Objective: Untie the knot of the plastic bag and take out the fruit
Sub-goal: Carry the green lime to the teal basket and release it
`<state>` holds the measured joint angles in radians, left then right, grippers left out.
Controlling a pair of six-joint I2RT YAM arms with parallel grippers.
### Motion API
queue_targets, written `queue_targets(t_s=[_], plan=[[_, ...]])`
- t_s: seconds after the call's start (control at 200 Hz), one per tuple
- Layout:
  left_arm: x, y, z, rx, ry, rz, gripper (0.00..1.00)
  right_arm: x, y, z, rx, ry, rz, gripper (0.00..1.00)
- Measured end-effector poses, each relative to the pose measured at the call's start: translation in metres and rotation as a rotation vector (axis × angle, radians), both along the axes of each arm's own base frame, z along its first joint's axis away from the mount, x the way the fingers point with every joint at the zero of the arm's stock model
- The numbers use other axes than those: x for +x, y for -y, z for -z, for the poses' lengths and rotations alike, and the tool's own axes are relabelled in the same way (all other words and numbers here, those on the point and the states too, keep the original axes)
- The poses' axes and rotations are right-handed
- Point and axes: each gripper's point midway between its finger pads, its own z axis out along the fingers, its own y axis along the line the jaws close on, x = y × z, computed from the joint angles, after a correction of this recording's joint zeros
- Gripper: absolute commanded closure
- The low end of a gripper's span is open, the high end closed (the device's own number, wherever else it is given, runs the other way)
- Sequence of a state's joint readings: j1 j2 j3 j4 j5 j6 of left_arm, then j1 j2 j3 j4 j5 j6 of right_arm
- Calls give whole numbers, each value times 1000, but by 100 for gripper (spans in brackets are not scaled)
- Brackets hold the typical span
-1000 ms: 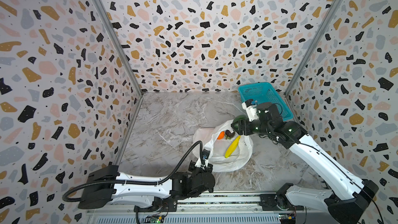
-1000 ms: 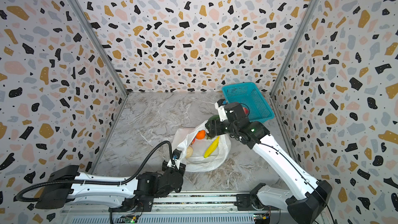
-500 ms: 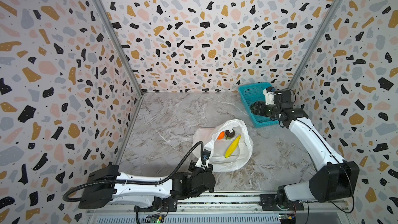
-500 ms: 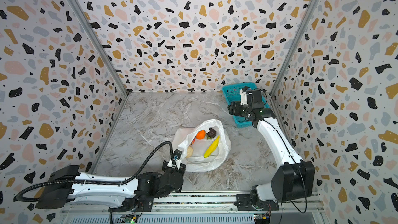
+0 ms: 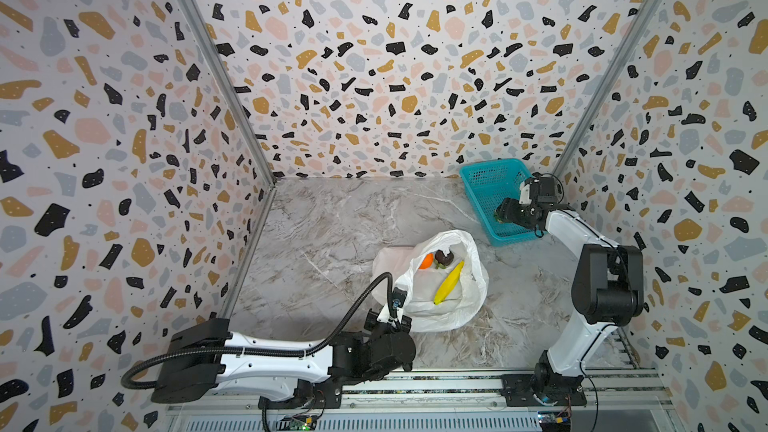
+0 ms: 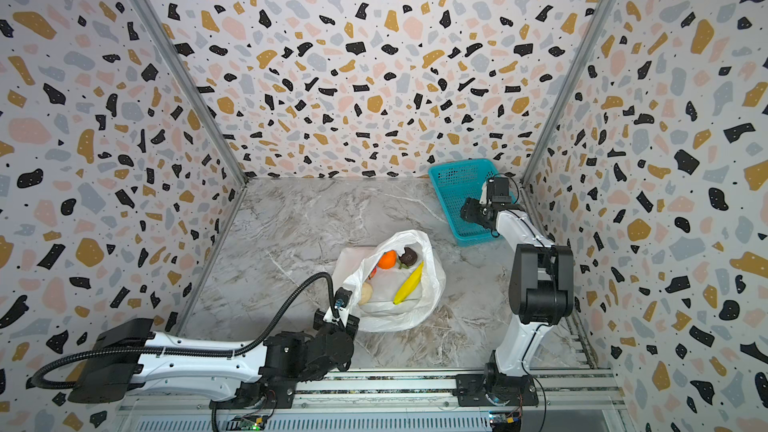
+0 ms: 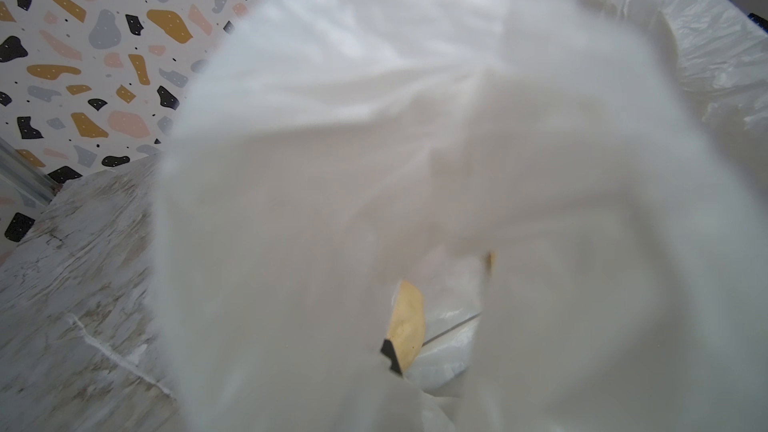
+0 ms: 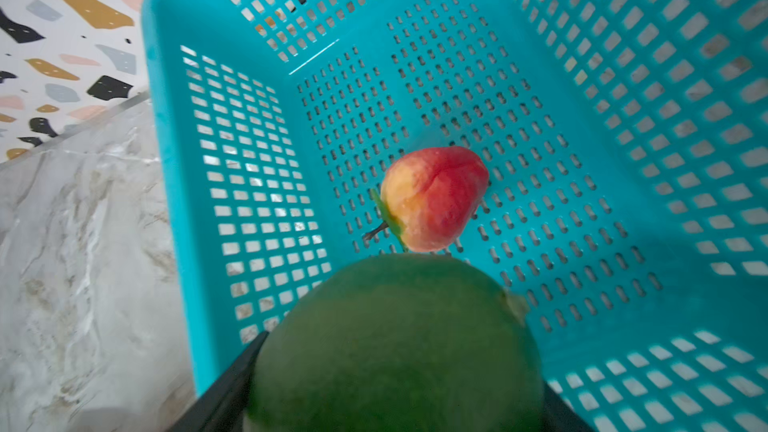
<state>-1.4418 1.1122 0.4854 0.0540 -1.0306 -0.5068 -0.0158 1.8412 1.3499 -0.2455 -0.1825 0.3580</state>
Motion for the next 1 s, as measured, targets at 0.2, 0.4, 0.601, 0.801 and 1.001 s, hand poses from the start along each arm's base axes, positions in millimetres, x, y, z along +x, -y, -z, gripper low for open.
queue_targets(t_s=[0.2, 0.4, 0.601, 0.801, 1.001], plan=[[0, 0, 0, 5, 2, 3, 100, 13, 3, 20, -4, -21, 8, 34], [0, -1, -3, -4, 5, 3, 100, 16, 6, 22, -17, -18, 14, 15], [0, -1, -3, -5, 5, 3, 100, 17, 8, 21, -31, -10, 18, 8], [0, 0, -3, -2, 4, 3, 100, 17, 10, 8, -42, 16, 20, 6], [0, 0, -2, 2, 4, 3, 100, 14, 9, -22, -45, 70, 14, 5]])
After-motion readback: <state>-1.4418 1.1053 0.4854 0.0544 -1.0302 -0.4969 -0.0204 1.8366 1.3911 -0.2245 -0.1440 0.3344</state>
